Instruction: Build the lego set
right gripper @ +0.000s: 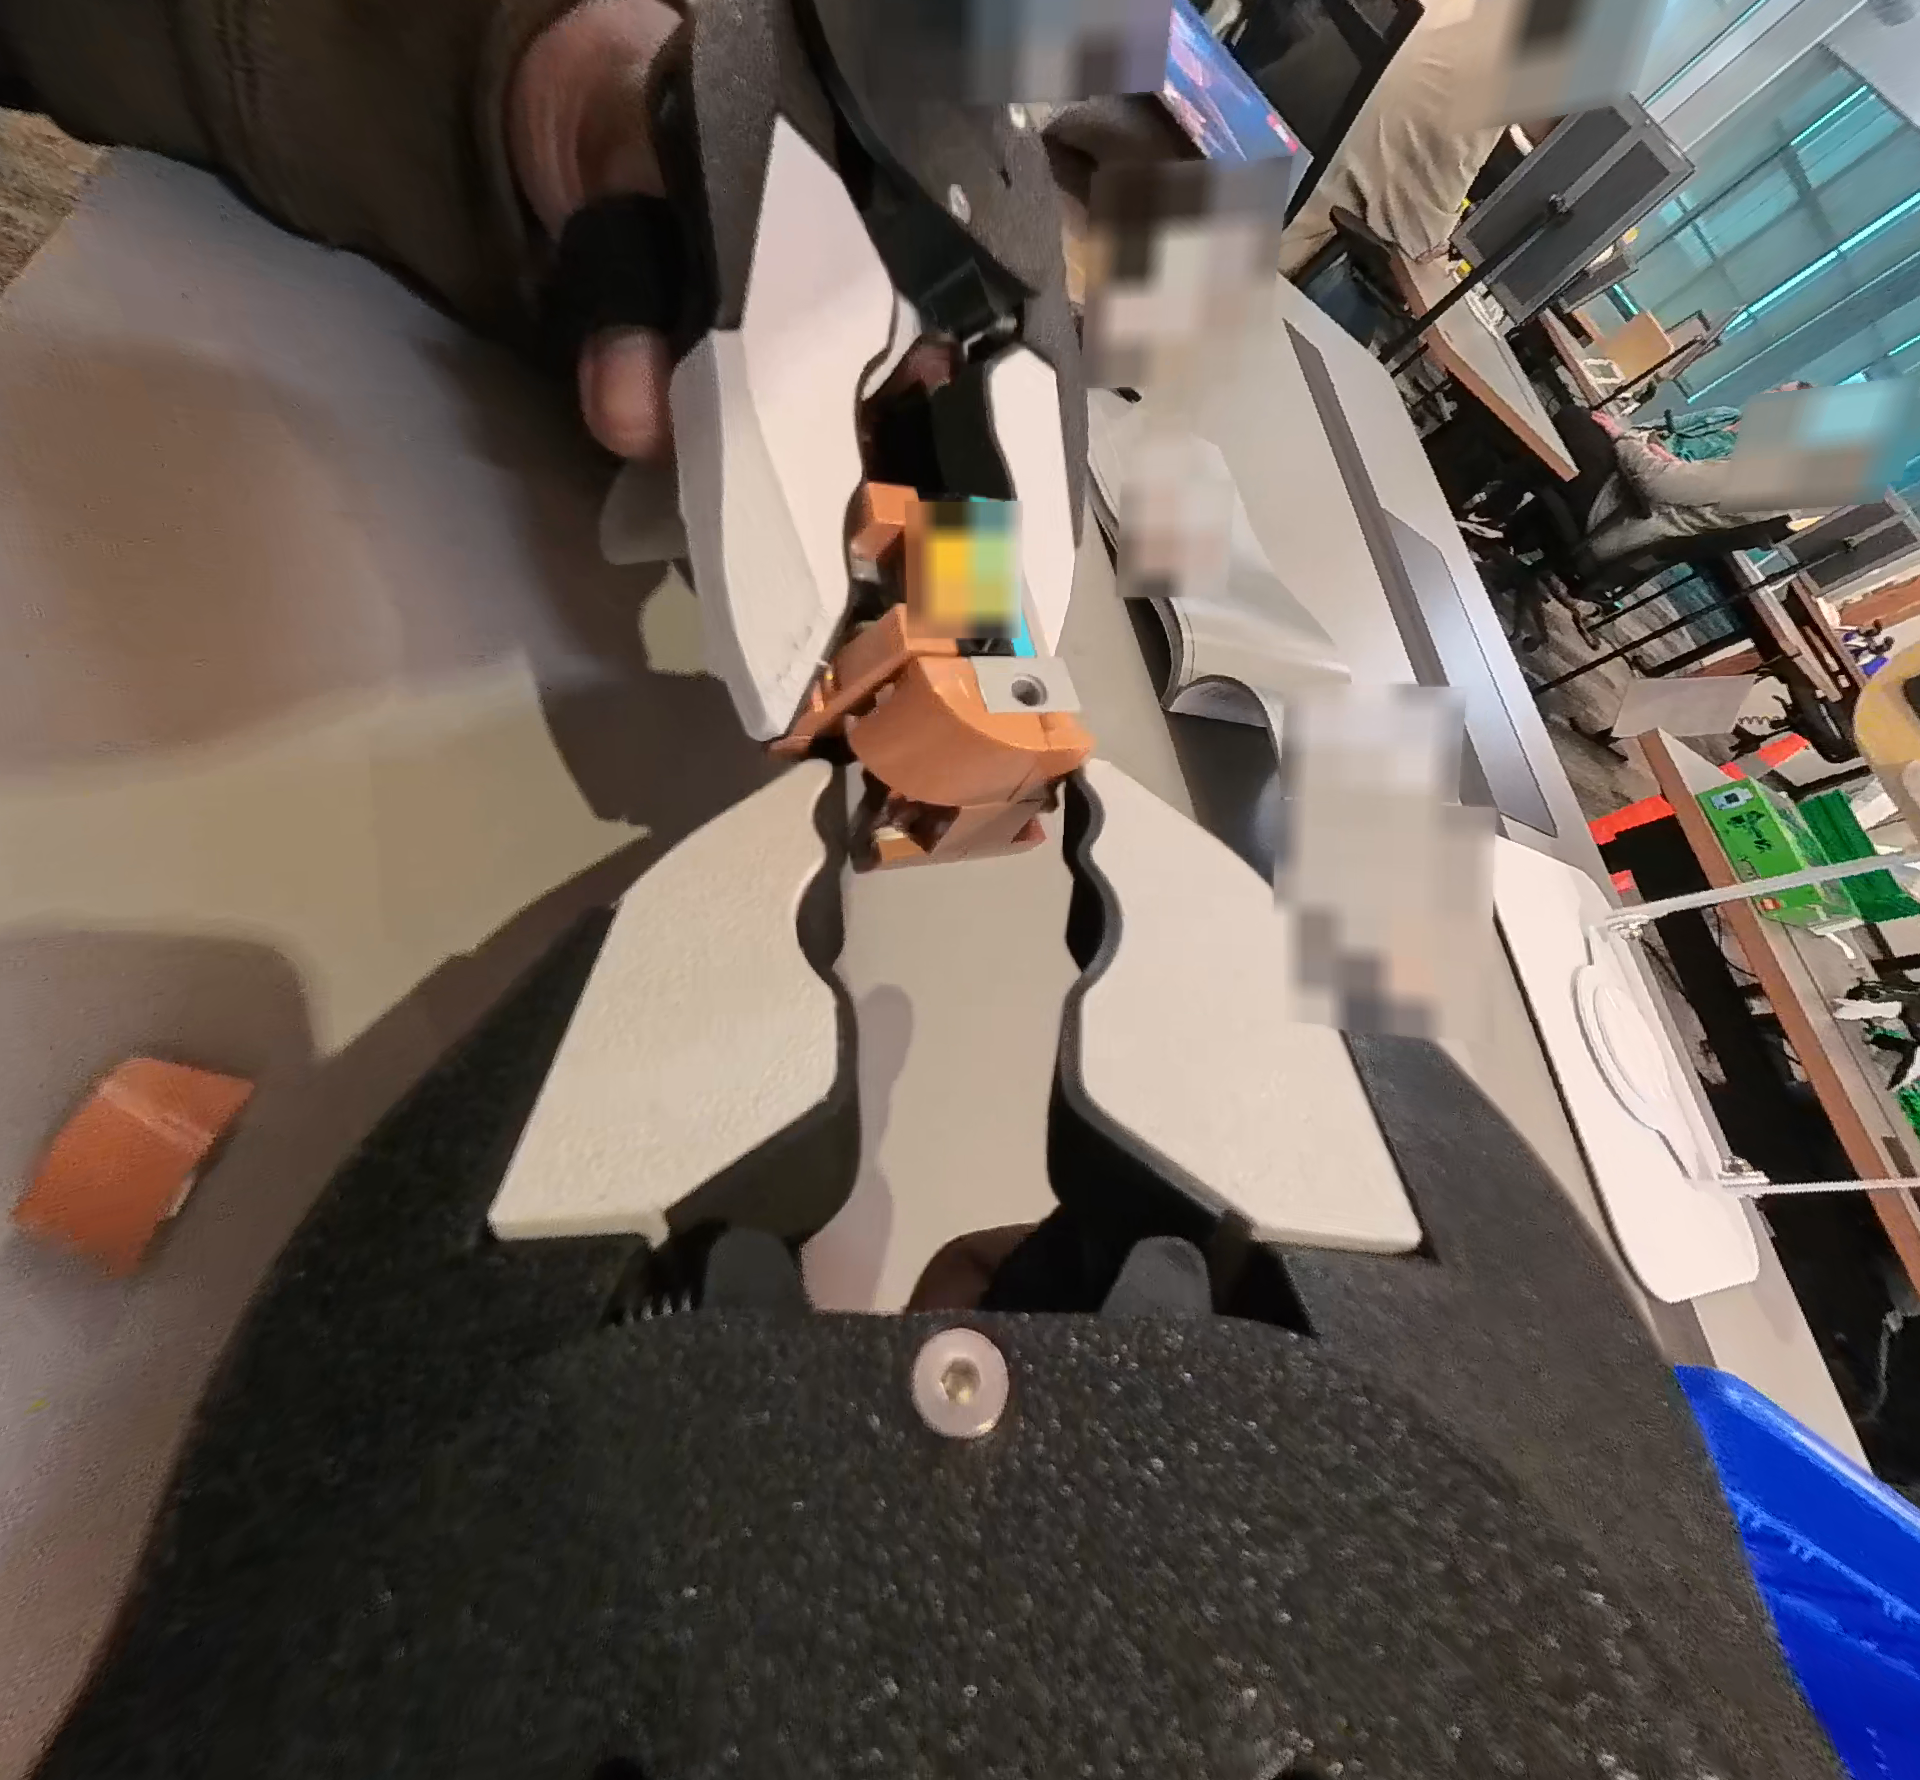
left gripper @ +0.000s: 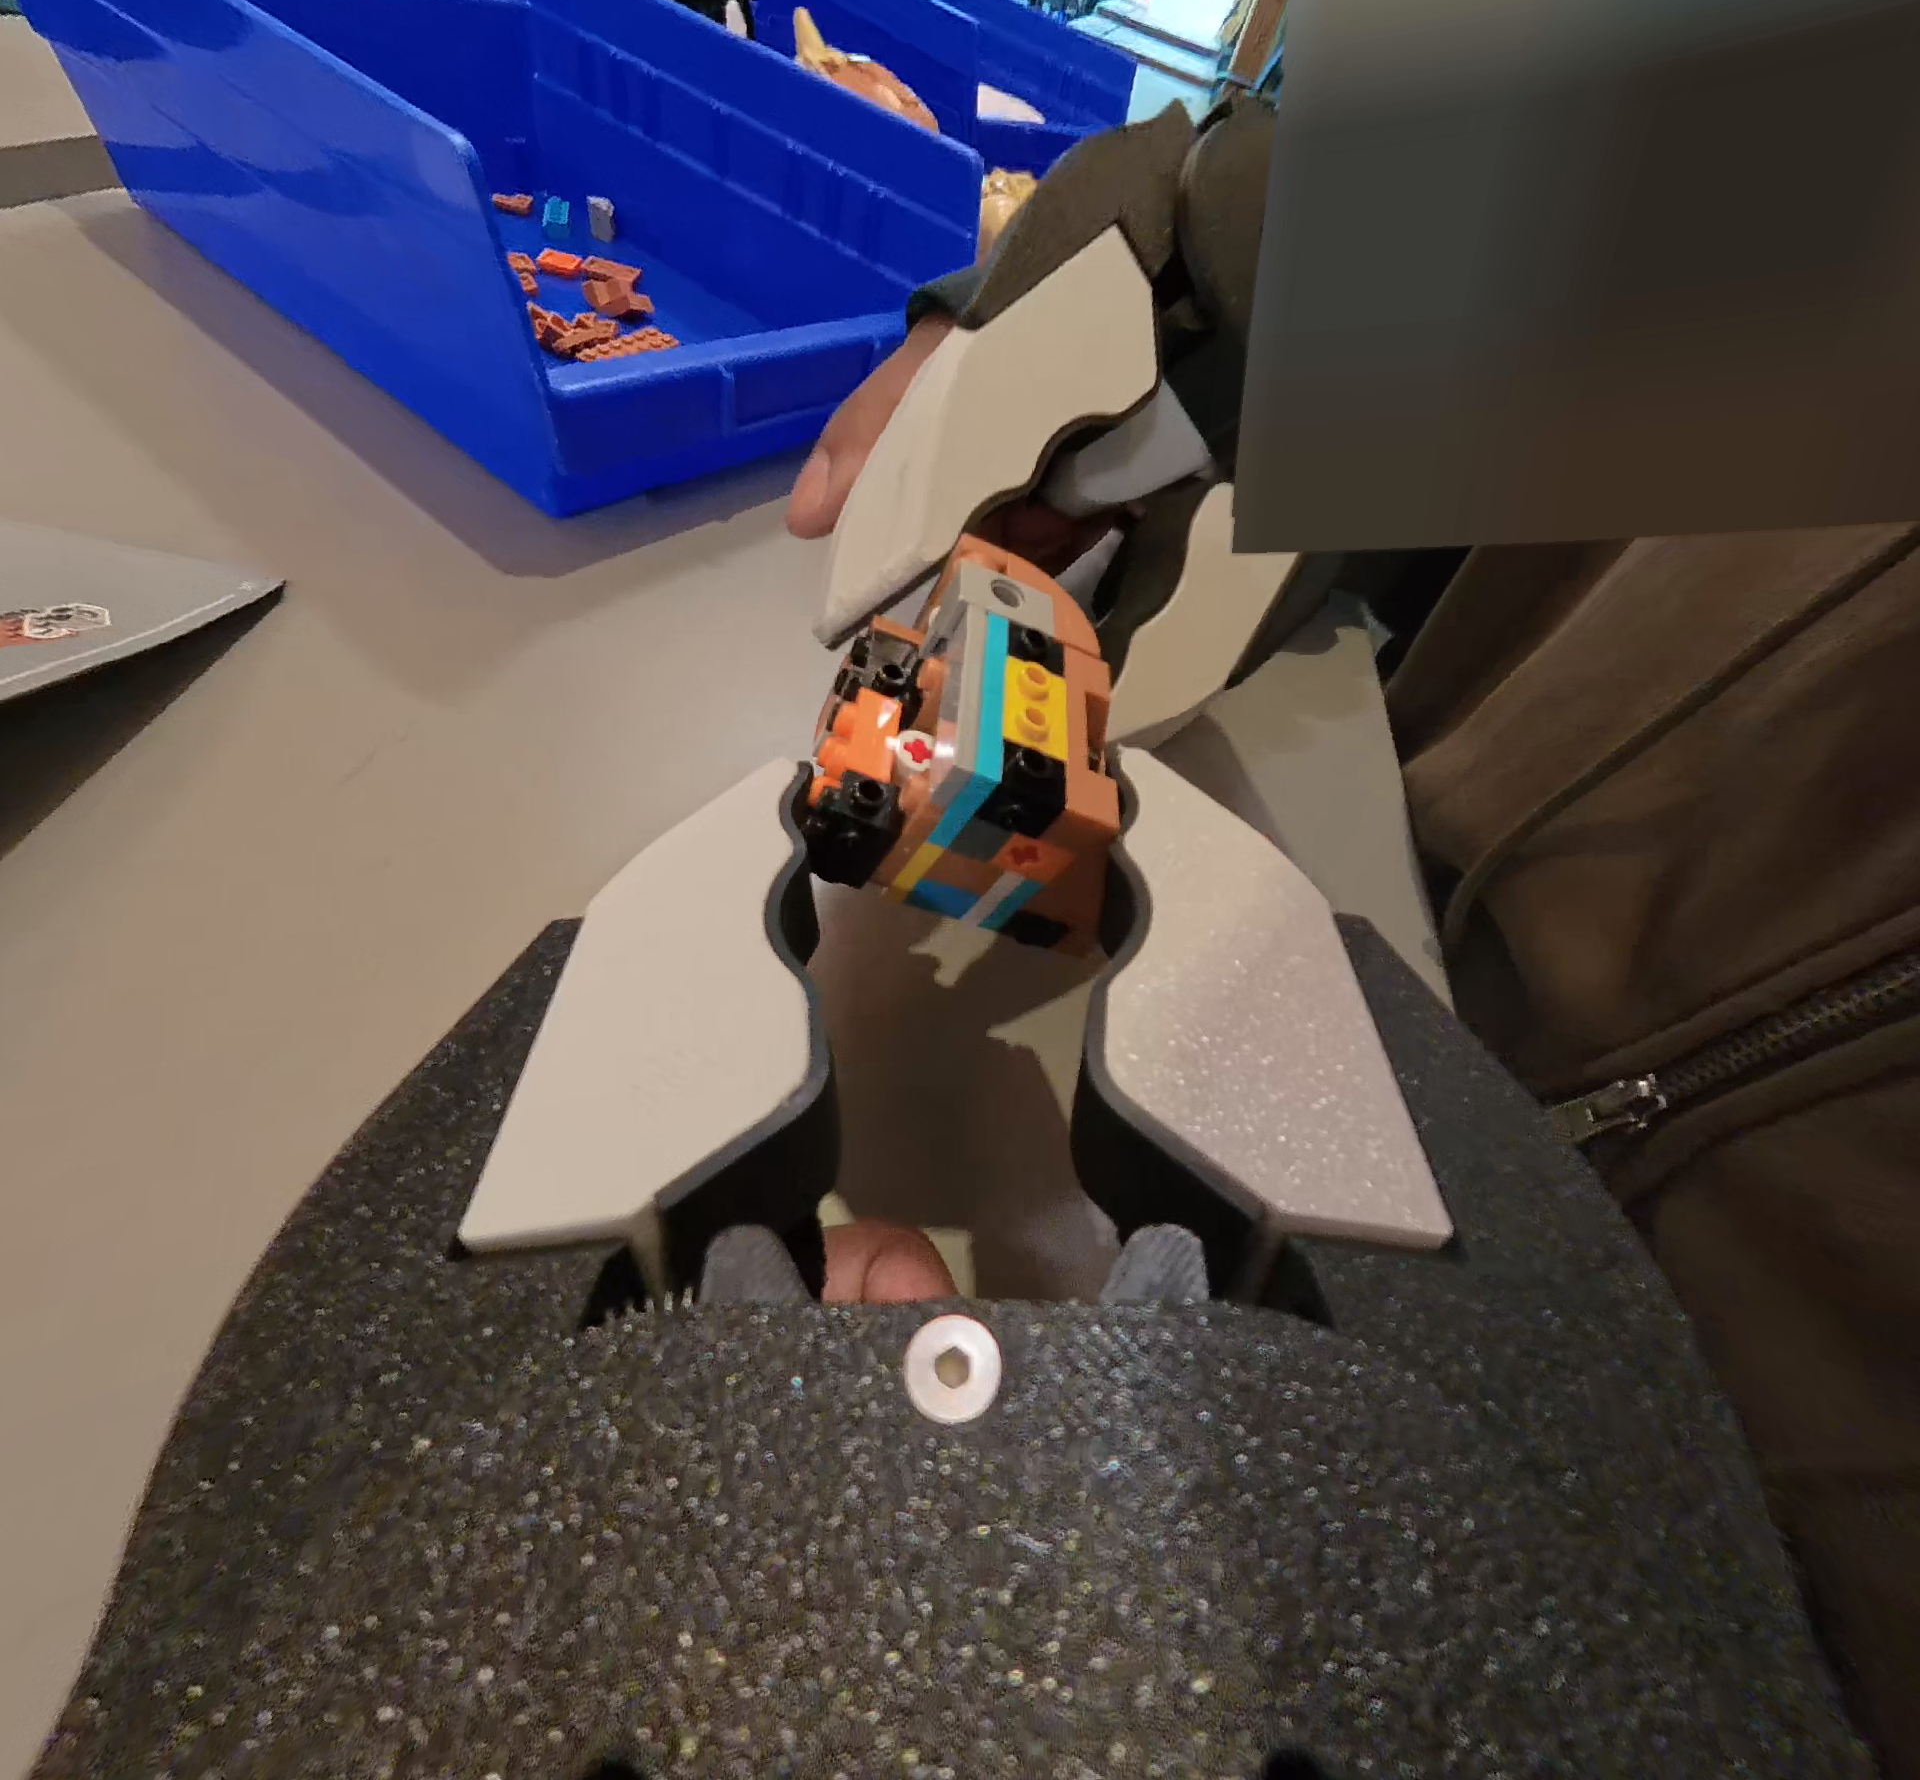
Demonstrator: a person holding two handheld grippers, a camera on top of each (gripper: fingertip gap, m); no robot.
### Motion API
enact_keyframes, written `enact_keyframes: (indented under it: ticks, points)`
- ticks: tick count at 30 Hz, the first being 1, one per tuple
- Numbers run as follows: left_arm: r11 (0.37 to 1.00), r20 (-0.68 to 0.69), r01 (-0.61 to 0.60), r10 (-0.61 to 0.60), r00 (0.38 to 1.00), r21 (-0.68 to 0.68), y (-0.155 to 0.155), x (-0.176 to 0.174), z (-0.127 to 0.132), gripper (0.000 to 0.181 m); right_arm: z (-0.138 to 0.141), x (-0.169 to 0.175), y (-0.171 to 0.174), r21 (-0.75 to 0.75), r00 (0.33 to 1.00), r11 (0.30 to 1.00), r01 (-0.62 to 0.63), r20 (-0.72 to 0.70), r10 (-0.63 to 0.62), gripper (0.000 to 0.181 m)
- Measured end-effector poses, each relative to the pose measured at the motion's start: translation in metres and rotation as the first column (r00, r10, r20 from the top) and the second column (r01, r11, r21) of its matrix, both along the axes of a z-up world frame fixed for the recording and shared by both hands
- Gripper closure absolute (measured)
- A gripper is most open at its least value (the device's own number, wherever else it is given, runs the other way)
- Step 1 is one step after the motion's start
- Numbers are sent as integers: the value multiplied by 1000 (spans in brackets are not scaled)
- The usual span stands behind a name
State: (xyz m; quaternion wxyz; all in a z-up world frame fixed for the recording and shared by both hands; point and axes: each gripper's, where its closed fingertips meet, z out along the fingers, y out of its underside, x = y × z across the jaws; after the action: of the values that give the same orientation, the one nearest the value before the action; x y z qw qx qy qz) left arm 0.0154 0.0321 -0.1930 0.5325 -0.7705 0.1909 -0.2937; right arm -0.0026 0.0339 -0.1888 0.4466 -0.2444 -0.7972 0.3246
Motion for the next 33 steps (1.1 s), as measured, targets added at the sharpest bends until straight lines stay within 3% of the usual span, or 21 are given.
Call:
enact_keyframes:
  ticks: [9, 17, 23, 30, 33]
  points:
    - [999, 113, 8, -12, 993, 33, 0, 1, 12, 128, 11, 1, -1, -16, 1000, 1000, 4, -23, -5, 141]
    - [996, 272, -24, -1, 962, 89, -2, -7, 30, 128, 33, 9, -4, -179, 998, 982, -59, -34, 54, 136]
    - [988, 377, -45, -16, 926, 150, -7, -10, 46, 129, 69, 7, 2, -525, 997, 849, -65, -69, 33, 143]
    - [971, 487, -72, -51, 872, 230, -10, -9, 63, 129, 89, 0, 8, -698, 990, 715, -41, -123, -63, 180]
    - [967, 504, -89, -45, 862, 239, -9, -8, 65, 129, 93, -5, 17, -701, 979, 713, 2, -143, -144, 181]
